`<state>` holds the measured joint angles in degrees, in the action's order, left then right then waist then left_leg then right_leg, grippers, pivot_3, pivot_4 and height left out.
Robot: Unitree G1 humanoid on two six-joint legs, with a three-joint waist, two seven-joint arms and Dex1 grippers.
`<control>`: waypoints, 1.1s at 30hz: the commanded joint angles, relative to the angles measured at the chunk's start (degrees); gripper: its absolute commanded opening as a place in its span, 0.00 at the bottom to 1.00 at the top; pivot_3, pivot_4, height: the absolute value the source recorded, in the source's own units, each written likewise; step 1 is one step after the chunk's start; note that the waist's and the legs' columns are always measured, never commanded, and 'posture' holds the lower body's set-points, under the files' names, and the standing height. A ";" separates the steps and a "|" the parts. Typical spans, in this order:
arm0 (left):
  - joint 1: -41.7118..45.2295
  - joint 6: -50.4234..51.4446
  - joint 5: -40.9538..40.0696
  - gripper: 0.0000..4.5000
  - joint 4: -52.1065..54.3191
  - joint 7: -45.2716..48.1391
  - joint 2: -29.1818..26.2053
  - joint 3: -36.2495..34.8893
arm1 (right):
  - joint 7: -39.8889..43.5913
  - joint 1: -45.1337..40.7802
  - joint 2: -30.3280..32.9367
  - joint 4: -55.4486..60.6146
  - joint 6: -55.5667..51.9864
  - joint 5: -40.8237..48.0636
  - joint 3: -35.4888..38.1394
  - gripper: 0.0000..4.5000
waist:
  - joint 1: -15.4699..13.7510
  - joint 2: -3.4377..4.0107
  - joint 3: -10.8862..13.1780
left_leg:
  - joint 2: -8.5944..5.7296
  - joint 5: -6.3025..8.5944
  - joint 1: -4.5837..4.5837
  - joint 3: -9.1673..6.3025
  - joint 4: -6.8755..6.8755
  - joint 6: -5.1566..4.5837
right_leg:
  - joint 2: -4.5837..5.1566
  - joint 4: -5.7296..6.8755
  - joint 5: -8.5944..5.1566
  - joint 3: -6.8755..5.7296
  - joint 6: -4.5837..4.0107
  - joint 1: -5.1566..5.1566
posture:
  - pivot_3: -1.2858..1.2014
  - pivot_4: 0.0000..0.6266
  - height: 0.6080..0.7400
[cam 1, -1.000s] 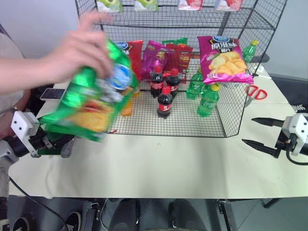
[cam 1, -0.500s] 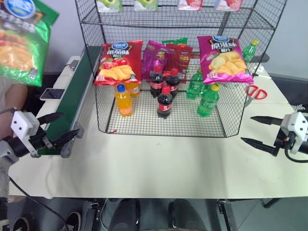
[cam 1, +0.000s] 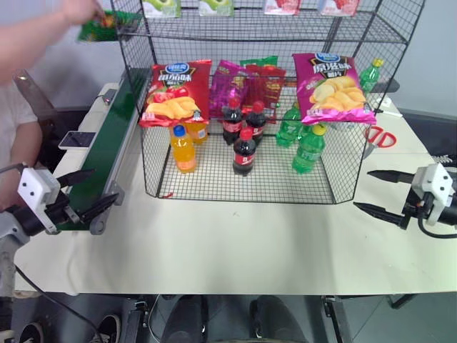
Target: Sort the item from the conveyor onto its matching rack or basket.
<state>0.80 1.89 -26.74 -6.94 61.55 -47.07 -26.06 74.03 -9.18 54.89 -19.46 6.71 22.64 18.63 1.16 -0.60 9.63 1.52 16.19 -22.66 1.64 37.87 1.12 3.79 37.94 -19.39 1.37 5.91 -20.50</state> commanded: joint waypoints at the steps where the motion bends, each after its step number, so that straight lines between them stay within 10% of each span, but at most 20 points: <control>1: 0.13 -0.42 -0.43 1.00 1.69 -0.49 -0.37 -1.05 | 0.04 -1.12 0.26 0.70 0.76 0.33 0.69 1.00 | 0.00 0.00 0.00 | 0.00 0.00 0.00 0.00 0.00 0.00 | 0.00 0.00 0.00 0.00 0.00 0.00 | 0.52 0.24 0.99; 33: -7.98 -5.84 2.07 1.00 6.44 -7.50 1.60 -6.73 | -4.62 -2.94 -10.09 21.01 -13.38 5.78 -7.61 1.00 | 0.06 0.02 0.02 | -0.01 -0.05 -0.02 0.00 -0.36 0.09 | 0.02 -0.24 0.00 0.00 -0.01 -0.08 | 0.52 0.24 0.99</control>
<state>-6.66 -2.18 -24.75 -2.04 54.77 -45.16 -29.97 69.93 -10.86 44.92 -0.27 -5.96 27.30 10.58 1.22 -0.58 9.65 1.51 16.13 -22.68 1.64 37.47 1.22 3.81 37.66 -19.39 1.38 5.90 -20.58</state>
